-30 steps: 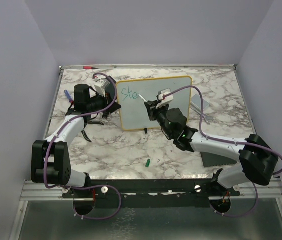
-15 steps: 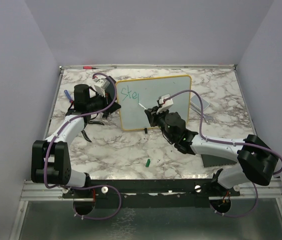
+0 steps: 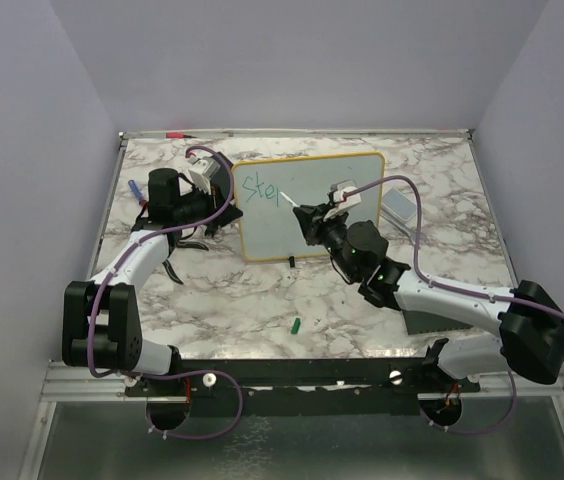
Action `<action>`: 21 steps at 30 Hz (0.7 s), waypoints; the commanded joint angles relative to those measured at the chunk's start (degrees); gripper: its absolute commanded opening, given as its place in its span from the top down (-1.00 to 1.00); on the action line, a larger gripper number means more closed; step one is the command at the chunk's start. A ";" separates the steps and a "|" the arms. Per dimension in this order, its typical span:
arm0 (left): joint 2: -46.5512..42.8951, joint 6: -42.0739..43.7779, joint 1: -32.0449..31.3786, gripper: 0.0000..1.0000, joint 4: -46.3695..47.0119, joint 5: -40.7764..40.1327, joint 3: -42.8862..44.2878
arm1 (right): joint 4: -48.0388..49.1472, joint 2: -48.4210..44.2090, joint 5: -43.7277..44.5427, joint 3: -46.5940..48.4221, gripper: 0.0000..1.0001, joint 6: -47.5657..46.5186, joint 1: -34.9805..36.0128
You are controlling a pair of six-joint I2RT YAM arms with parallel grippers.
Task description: Write a sentence on the whiteboard
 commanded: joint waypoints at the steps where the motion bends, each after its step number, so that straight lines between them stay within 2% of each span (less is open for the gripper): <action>1: -1.51 0.32 0.20 1.00 0.59 0.31 0.16 | 2.33 1.70 0.94 2.70 0.99 -2.60 -0.14; 21: -1.49 0.36 0.16 1.00 0.59 0.46 0.12 | 5.65 7.36 2.28 6.88 0.99 -4.72 -1.53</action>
